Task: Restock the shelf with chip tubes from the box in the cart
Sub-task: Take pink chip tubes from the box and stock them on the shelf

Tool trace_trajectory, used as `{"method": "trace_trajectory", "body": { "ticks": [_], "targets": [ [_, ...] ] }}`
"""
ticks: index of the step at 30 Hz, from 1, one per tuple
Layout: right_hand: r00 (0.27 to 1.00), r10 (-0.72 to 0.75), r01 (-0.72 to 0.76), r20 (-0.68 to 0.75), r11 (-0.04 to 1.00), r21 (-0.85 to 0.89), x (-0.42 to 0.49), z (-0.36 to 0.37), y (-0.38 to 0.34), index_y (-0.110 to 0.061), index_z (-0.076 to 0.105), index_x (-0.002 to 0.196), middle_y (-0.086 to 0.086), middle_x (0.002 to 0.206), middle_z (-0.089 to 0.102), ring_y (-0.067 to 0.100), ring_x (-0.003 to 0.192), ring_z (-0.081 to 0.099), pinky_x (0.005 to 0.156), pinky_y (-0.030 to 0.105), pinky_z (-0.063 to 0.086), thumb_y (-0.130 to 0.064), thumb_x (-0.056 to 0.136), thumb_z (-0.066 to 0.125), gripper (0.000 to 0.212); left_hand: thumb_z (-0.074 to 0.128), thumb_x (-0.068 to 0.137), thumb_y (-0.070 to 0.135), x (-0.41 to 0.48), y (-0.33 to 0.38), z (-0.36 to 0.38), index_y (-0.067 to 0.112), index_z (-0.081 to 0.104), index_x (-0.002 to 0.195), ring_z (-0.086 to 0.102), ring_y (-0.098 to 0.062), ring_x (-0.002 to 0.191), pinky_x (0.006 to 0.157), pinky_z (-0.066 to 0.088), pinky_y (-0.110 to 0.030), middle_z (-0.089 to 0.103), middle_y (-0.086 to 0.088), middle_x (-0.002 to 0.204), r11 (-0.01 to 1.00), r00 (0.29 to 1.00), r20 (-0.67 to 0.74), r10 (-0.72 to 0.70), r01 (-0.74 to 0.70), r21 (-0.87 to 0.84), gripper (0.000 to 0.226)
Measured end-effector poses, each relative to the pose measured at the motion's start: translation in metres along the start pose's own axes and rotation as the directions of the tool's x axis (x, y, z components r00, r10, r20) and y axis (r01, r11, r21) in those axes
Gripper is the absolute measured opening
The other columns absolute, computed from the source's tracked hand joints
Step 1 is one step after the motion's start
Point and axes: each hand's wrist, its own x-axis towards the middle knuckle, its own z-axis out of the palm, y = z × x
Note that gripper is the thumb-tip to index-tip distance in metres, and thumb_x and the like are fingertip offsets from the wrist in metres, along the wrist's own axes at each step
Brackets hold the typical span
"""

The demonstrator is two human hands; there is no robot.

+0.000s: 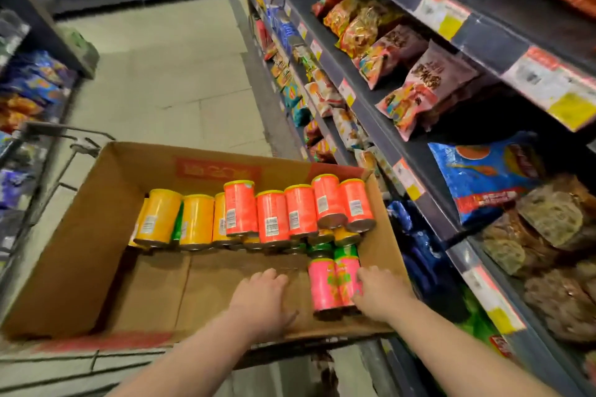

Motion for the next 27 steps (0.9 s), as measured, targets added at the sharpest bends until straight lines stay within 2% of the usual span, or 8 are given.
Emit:
{"method": "trace_trajectory", "body": {
  "ticks": [6, 9, 11, 14, 18, 22, 24, 27],
  "targets": [
    [0.986, 0.05, -0.068, 0.161, 0.992, 0.104, 0.059, 0.025, 0.014, -0.02, 0.05, 0.122, 0.008, 0.121, 0.054, 0.029, 0.111, 0.055, 0.092, 0.038, 0.047, -0.035, 0.089, 0.05, 0.036, 0.048, 0.089, 0.049, 0.049, 0.002, 0.014, 0.022, 0.029, 0.144, 0.041, -0.027, 0.13, 0.104, 0.038, -0.038, 0.037, -0.004, 0.144, 0.999, 0.987, 0.157, -0.027, 0.031, -0.024, 0.065],
    [0.973, 0.081, -0.122, 0.214, 0.975, 0.185, 0.086, 0.048, 0.018, -0.02, 0.054, 0.113, 0.008, 0.113, 0.057, 0.028, 0.101, 0.06, 0.086, 0.036, 0.05, -0.038, 0.084, 0.052, 0.034, 0.047, 0.09, 0.048, 0.069, 0.002, 0.024, 0.021, 0.026, 0.145, 0.043, -0.029, 0.129, 0.102, 0.038, -0.038, 0.038, -0.006, 0.143, 0.996, 0.975, 0.219, -0.048, 0.063, -0.059, 0.065],
    [0.959, 0.111, -0.18, 0.262, 0.949, 0.259, 0.112, 0.081, 0.03, -0.019, 0.056, 0.112, 0.008, 0.11, 0.061, 0.027, 0.095, 0.062, 0.081, 0.034, 0.052, -0.043, 0.074, 0.052, 0.045, 0.05, 0.089, 0.046, 0.081, 0.003, 0.031, 0.02, 0.027, 0.146, 0.044, -0.029, 0.128, 0.101, 0.039, -0.037, 0.038, -0.007, 0.141, 0.991, 0.962, 0.268, -0.059, 0.089, -0.1, 0.066],
    [0.94, 0.144, -0.258, 0.309, 0.894, 0.367, 0.134, 0.113, 0.039, -0.014, 0.051, 0.124, 0.006, 0.109, 0.062, 0.025, 0.095, 0.063, 0.081, 0.033, 0.052, -0.043, 0.069, 0.057, 0.063, 0.053, 0.089, 0.044, 0.096, 0.005, 0.043, 0.015, 0.028, 0.145, 0.046, -0.029, 0.126, 0.1, 0.039, -0.033, 0.04, -0.011, 0.139, 0.964, 0.94, 0.333, -0.075, 0.154, -0.217, 0.067],
    [0.928, 0.255, -0.347, 0.271, 0.858, 0.38, 0.124, 0.084, 0.017, -0.014, 0.031, 0.139, 0.009, 0.126, 0.048, 0.029, 0.111, 0.056, 0.089, 0.035, 0.046, -0.041, 0.081, 0.063, 0.071, 0.057, 0.088, 0.043, 0.116, 0.005, 0.059, 0.008, 0.031, 0.142, 0.047, -0.028, 0.125, 0.099, 0.037, -0.029, 0.043, -0.014, 0.136, 0.893, 0.92, 0.379, -0.105, 0.254, -0.371, 0.068],
    [0.922, 0.255, -0.348, 0.292, 0.876, 0.335, 0.131, 0.084, 0.015, -0.015, 0.037, 0.135, 0.007, 0.129, 0.044, 0.026, 0.114, 0.052, 0.091, 0.035, 0.048, -0.049, 0.079, 0.063, 0.071, 0.066, 0.083, 0.039, 0.131, 0.003, 0.075, 0.009, 0.031, 0.142, 0.05, -0.027, 0.123, 0.094, 0.04, -0.026, 0.046, -0.014, 0.138, 0.765, 0.865, 0.459, -0.204, 0.433, -0.476, 0.075],
    [0.906, 0.279, -0.389, 0.319, 0.844, 0.369, 0.133, 0.084, 0.015, -0.013, 0.033, 0.133, 0.009, 0.13, 0.045, 0.028, 0.117, 0.053, 0.092, 0.034, 0.045, -0.047, 0.078, 0.069, 0.073, 0.068, 0.082, 0.039, 0.137, 0.002, 0.083, 0.009, 0.034, 0.14, 0.053, -0.025, 0.121, 0.093, 0.042, -0.026, 0.049, -0.013, 0.137, 0.702, 0.841, 0.491, -0.228, 0.492, -0.515, 0.074],
    [0.888, 0.277, -0.431, 0.367, 0.777, 0.458, 0.135, 0.091, 0.017, -0.011, 0.03, 0.124, 0.008, 0.128, 0.053, 0.029, 0.115, 0.056, 0.088, 0.031, 0.044, -0.044, 0.078, 0.072, 0.07, 0.072, 0.081, 0.031, 0.145, 0.004, 0.089, 0.01, 0.046, 0.133, 0.059, -0.023, 0.114, 0.093, 0.047, -0.028, 0.057, -0.008, 0.131, 0.61, 0.831, 0.518, -0.203, 0.521, -0.597, 0.062]
  ]
}}
